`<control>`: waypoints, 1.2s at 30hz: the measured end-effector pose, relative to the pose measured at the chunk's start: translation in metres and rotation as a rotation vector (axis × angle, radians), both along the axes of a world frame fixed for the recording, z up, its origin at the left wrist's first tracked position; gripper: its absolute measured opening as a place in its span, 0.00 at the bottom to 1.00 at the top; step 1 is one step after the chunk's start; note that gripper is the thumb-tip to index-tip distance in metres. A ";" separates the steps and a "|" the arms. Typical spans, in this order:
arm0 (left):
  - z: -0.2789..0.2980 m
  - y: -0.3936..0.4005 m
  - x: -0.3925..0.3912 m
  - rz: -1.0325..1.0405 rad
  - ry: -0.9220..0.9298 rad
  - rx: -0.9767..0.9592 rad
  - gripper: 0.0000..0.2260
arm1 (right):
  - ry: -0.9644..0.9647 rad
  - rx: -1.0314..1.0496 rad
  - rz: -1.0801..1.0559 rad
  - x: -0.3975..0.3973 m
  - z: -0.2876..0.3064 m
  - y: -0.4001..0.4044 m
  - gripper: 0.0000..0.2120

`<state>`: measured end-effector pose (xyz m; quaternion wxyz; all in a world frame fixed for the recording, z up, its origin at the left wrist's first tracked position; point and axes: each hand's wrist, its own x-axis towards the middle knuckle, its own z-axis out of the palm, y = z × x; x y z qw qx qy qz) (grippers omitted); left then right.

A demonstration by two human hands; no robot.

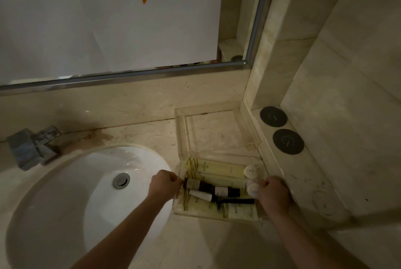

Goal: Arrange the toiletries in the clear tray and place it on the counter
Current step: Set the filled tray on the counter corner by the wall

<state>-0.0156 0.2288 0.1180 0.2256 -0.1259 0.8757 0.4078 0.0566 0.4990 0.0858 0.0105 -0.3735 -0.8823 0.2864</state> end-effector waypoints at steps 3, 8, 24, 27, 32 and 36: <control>0.001 -0.001 -0.007 0.015 0.008 -0.008 0.09 | 0.021 -0.018 -0.002 -0.005 0.002 -0.002 0.11; 0.002 0.001 -0.013 0.021 0.002 0.001 0.09 | 0.023 -0.001 0.001 -0.017 0.005 0.001 0.10; 0.004 -0.020 -0.019 0.138 0.011 -0.044 0.10 | 0.049 -0.052 0.112 -0.046 0.018 -0.017 0.12; 0.006 -0.020 -0.027 0.137 0.051 -0.082 0.11 | 0.053 -0.128 0.082 -0.049 0.008 -0.019 0.14; 0.007 -0.016 -0.042 0.135 0.073 -0.094 0.10 | 0.080 -0.174 0.038 -0.058 0.013 -0.018 0.06; 0.005 -0.013 -0.052 0.160 0.087 -0.092 0.08 | 0.085 -0.206 -0.005 -0.065 0.011 -0.017 0.04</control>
